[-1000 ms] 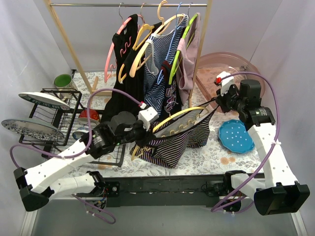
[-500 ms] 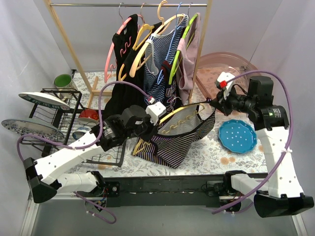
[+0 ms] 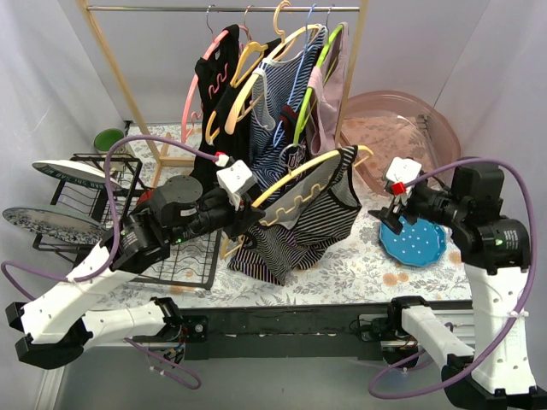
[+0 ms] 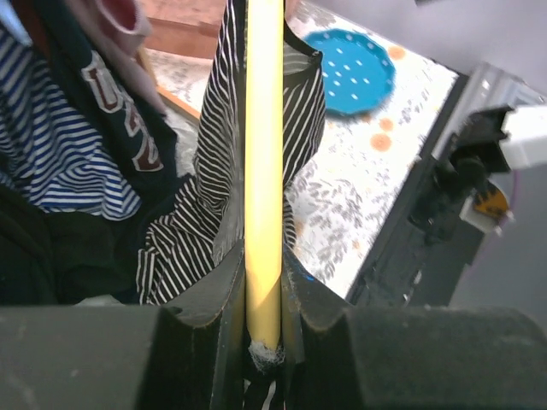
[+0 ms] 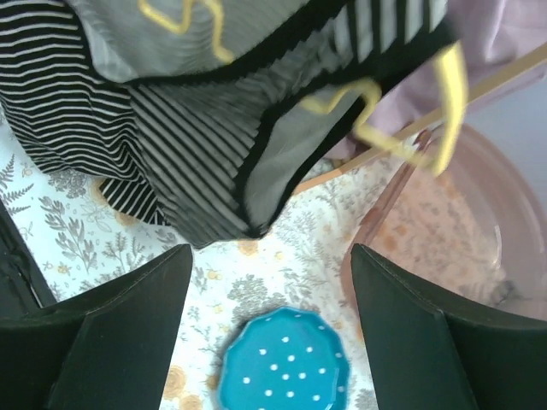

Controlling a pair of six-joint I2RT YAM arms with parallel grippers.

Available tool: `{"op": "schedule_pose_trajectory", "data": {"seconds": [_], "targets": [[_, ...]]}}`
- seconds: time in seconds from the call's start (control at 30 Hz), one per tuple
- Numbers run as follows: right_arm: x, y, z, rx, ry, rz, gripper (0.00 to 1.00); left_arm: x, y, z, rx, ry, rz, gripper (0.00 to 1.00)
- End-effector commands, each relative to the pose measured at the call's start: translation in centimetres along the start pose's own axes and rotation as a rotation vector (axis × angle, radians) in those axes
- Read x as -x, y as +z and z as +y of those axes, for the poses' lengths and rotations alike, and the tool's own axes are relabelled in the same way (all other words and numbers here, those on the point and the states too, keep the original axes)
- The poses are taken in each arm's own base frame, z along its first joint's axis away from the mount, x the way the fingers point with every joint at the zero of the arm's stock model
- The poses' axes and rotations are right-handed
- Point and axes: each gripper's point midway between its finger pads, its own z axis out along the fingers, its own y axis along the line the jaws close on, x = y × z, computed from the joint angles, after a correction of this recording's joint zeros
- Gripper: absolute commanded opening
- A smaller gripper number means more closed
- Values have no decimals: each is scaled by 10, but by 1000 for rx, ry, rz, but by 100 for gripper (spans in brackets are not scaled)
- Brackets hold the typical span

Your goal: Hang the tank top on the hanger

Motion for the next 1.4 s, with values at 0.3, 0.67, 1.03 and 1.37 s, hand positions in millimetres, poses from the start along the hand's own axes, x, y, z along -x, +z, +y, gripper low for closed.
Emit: {"op": "schedule_pose_trajectory", "data": {"seconds": [0.3,0.67,1.03,1.37], "targets": [[71,16,41,464,-43,-224,83,8,-14,-46,-267,42,105,0],[71,44,94,686,-16,-201,44,-2,-8,-55,-328,43,139,0],[71,39,84,602,-84,-199,1,-31,-20,-44,-272,38,156,57],[73,29,89,620,-117,-245,1,-47,-31,-62,-372,-6,198,88]]}}
